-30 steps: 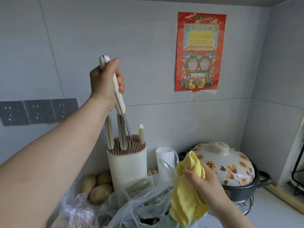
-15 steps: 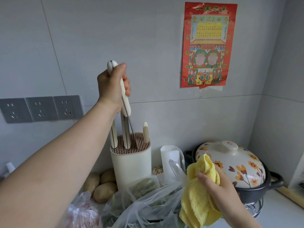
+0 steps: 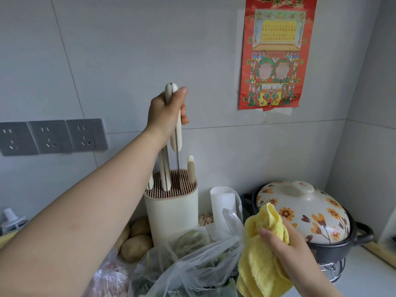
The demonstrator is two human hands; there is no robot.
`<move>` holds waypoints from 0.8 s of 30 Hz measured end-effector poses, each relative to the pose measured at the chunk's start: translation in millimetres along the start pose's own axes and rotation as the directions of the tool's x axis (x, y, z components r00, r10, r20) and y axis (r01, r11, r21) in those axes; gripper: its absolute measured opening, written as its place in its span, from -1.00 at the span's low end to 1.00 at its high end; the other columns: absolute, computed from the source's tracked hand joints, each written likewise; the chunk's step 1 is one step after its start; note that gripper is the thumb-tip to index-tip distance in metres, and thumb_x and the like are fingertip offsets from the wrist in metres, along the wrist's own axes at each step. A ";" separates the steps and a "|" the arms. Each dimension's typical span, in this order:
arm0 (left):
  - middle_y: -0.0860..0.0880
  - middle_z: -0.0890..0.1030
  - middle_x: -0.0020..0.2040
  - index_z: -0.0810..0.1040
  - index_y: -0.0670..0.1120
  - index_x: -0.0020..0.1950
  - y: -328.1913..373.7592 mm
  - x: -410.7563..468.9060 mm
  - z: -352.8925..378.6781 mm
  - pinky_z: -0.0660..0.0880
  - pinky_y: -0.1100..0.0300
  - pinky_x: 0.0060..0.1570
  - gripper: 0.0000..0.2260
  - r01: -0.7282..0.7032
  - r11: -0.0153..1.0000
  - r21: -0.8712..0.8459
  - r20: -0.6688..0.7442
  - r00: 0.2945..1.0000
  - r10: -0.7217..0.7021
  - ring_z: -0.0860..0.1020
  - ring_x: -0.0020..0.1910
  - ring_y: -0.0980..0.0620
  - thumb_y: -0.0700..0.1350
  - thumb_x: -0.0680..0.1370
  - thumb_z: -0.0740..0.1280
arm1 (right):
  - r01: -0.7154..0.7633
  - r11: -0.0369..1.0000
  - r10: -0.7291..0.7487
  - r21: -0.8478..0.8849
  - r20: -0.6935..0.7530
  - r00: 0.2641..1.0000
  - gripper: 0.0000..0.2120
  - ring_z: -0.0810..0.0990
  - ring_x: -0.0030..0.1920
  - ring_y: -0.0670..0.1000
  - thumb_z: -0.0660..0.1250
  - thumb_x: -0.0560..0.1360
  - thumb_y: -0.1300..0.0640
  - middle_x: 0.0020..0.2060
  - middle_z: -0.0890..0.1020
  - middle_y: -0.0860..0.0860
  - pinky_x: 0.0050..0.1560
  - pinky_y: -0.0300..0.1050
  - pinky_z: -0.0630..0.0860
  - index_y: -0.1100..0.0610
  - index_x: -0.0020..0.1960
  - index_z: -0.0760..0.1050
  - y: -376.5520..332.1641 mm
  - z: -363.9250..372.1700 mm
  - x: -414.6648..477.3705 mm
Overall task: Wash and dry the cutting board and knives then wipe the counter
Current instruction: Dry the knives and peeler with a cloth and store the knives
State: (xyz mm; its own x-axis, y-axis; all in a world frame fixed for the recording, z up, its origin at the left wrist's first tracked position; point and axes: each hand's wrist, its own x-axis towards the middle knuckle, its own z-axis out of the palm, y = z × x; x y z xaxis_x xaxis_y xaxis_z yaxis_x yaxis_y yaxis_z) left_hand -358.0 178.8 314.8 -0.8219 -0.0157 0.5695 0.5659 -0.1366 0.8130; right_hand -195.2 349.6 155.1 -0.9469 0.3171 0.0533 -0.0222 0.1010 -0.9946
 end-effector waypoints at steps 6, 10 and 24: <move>0.04 0.31 -0.57 0.25 -0.07 -0.40 1.2 10.5 0.3 0.25 0.35 -0.55 -0.65 0.029 1.000 0.011 -0.102 0.994 -0.027 0.25 -0.62 0.09 -0.08 0.57 0.21 | 0.001 1.000 -0.001 -0.022 0.003 1.000 -0.82 0.51 -0.18 -0.05 0.32 0.47 0.22 -0.20 0.55 0.00 -0.27 -0.25 0.37 -0.05 -0.18 0.43 0.5 -1.5 -1.8; 0.08 0.27 -0.65 0.22 -0.07 -0.42 -0.1 11.2 4.7 0.21 0.37 -0.57 -0.65 0.036 0.999 -0.028 -0.110 0.993 -0.039 0.22 -0.64 0.08 -0.11 0.55 0.22 | -0.015 1.000 0.015 -0.017 -0.017 1.000 -0.79 0.48 -0.21 -0.06 0.31 0.47 0.23 -0.23 0.53 -0.02 -0.29 -0.25 0.35 -0.05 -0.22 0.40 1.1 -4.4 -0.2; -0.11 0.43 -0.06 0.30 -0.16 0.13 -66.0 11.4 -8.0 0.34 0.20 -0.11 -0.86 -0.006 0.765 0.644 0.044 0.999 -0.029 0.46 -0.17 -0.07 -0.21 0.58 0.14 | -0.016 1.000 0.016 0.012 -0.007 1.000 -0.82 0.50 -0.19 -0.02 0.32 0.47 0.23 -0.21 0.54 0.01 -0.26 -0.22 0.38 -0.02 -0.20 0.42 4.2 -6.4 4.9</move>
State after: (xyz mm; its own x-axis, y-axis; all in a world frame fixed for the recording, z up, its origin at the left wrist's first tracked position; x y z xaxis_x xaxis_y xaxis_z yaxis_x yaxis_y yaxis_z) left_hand -405.3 179.7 266.7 -0.8342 0.0317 0.5506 0.4800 0.5333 0.6966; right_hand -197.9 357.6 151.8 -0.9448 0.3255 0.0383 -0.0113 0.0843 -0.9964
